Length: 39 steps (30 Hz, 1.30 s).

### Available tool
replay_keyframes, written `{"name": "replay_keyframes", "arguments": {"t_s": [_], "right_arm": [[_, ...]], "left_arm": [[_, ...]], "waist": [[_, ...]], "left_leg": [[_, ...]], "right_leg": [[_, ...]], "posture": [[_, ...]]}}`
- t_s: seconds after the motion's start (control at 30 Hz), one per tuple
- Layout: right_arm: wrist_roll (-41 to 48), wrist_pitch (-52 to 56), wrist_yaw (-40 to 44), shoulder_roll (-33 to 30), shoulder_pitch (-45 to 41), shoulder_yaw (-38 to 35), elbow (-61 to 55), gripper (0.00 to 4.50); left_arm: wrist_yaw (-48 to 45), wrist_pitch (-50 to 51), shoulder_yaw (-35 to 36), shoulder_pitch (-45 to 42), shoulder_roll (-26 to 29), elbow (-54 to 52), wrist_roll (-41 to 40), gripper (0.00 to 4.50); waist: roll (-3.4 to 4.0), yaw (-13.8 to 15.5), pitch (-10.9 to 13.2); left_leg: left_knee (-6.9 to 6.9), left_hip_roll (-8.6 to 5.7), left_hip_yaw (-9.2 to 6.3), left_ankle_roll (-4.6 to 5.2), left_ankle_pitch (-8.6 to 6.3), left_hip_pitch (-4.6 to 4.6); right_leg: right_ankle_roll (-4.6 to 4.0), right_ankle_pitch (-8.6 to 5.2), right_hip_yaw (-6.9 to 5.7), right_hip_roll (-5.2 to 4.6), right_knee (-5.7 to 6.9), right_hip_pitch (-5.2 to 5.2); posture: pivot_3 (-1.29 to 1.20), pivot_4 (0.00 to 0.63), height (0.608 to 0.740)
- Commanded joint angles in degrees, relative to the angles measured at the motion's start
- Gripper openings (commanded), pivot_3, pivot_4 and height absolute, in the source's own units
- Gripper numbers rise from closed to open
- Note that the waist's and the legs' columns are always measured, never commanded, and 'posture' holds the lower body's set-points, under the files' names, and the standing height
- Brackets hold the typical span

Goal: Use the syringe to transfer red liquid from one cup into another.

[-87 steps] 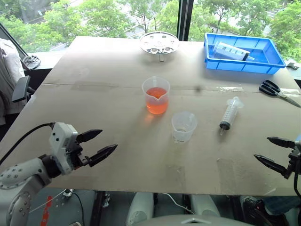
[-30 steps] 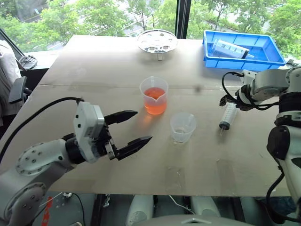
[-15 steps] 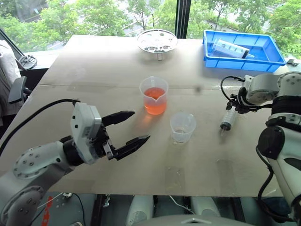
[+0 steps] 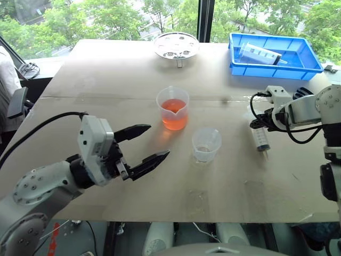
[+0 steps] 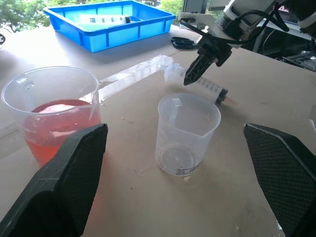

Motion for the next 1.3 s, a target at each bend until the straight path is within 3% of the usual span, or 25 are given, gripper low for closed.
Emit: {"name": "replay_keyframes", "arguments": {"t_s": [0.03,0.23,0.37,0.47,0.5,0.63,0.77,0.8,0.93,0.97,1.07,1.17,1.3], "right_arm": [[-9.75,-13.96,25.85,-12.20,2.36,15.85,-16.57,1.36],[-23.91,-28.54,43.66,-17.99,4.83,23.20,-18.76,1.36],[-31.24,-35.54,49.92,-19.24,7.35,23.51,-19.28,1.36],[-33.33,-34.95,52.05,-17.36,8.13,22.32,-18.40,1.36],[-33.38,-33.70,52.17,-16.34,8.14,21.61,-17.94,2.40],[-32.73,-25.38,51.20,-12.35,6.76,19.11,-17.47,4.05],[-33.57,-19.73,49.28,-9.05,5.95,17.23,-16.67,4.05],[-33.98,-19.70,49.32,-8.99,6.00,17.03,-16.85,3.43],[-34.42,-20.15,49.39,-9.72,6.24,14.52,-19.06,1.77],[-32.51,-21.02,51.19,-10.44,6.35,11.61,-19.69,1.56],[-24.68,-20.43,56.56,-10.00,4.56,1.40,-18.60,1.50],[-15.43,-20.20,54.92,-2.04,-3.43,-13.94,-11.81,1.50],[-6.77,-23.29,39.89,17.62,-10.33,-28.65,-7.98,1.50]], "left_arm": [[-0.01,-0.82,0.03,-1.15,0.62,-0.53,-0.35,4.50],[-0.24,-0.45,-0.53,-2.77,1.21,0.32,-0.13,4.50],[0.18,-0.53,-0.84,-3.04,1.27,0.16,0.01,4.50],[0.53,-0.61,-1.23,-3.14,1.16,-0.06,0.20,4.50],[0.60,-0.64,-1.29,-3.17,1.16,-0.08,0.19,4.50],[0.73,-0.75,-1.62,-3.60,1.19,0.19,0.30,4.50],[0.96,-0.75,-2.21,-4.11,0.94,0.26,0.59,4.50],[0.99,-0.79,-2.26,-4.04,0.82,0.18,0.67,4.50],[0.99,-0.96,-1.92,-3.46,0.46,0.10,1.02,4.50],[1.34,-1.05,-1.72,-3.25,0.16,0.09,1.19,4.50],[2.66,-1.65,-1.07,-2.64,-0.94,-0.03,2.43,4.50],[7.36,-3.42,0.82,-3.15,-4.59,1.25,3.84,4.50],[10.92,-3.46,2.48,-4.81,-6.46,3.96,3.87,4.50]], "waist": [[0.07,0.14,0.05],[0.03,-0.16,0.07],[0.02,0.34,0.08],[0.00,0.92,0.06],[-0.02,0.95,0.06],[-0.02,1.06,0.06],[-0.02,1.10,0.06],[-0.02,1.14,0.06],[-0.02,1.21,0.06],[-0.01,1.20,0.06],[0.03,1.20,0.11],[0.02,0.74,0.12],[-0.20,0.59,0.00]], "left_leg": [[0.00,0.00,0.00,0.00,0.00,0.00],[0.03,0.04,0.11,-0.01,0.00,0.06],[0.04,0.04,0.10,-0.01,0.00,0.07],[0.06,0.04,0.11,-0.02,0.00,0.07],[0.06,0.04,0.10,-0.02,0.01,0.07],[0.08,0.05,0.09,-0.03,0.01,0.08],[0.09,0.04,0.09,-0.03,0.01,0.08],[0.09,0.04,0.09,-0.03,0.01,0.08],[0.09,0.02,0.09,-0.03,0.01,0.07],[0.09,0.01,0.09,-0.03,0.01,0.07],[0.09,0.00,0.10,-0.02,0.01,0.06],[0.09,0.00,0.10,-0.02,0.00,0.08],[0.10,0.06,0.10,-0.02,0.01,0.25]], "right_leg": [[0.01,-0.01,-0.02,-0.04,0.00,-0.03],[0.02,0.00,0.04,-0.02,-0.04,-0.02],[0.02,0.00,0.02,-0.04,-0.05,0.00],[0.01,0.00,0.03,-0.05,-0.05,0.01],[0.00,0.00,0.03,-0.05,-0.05,0.01],[-0.01,0.00,0.03,-0.06,0.00,0.02],[-0.02,0.01,0.03,-0.08,0.01,0.02],[-0.02,0.00,0.03,-0.09,0.01,0.02],[-0.02,0.00,0.01,-0.11,0.01,0.02],[-0.02,0.01,0.01,-0.11,0.01,0.02],[-0.01,0.01,0.02,-0.12,0.01,0.02],[0.00,0.02,0.04,-0.10,0.05,0.03],[-0.02,0.02,0.12,0.04,0.35,0.05]], "posture": [[0.00,0.150,0.740],[0.00,0.150,0.740],[0.00,0.150,0.740],[0.00,0.150,0.740],[0.00,0.150,0.740],[0.00,0.150,0.740],[0.00,0.150,0.740],[0.00,0.150,0.740],[0.00,0.150,0.740],[0.00,0.150,0.740],[0.00,0.150,0.740],[0.00,0.150,0.740],[0.00,0.150,0.740]]}}
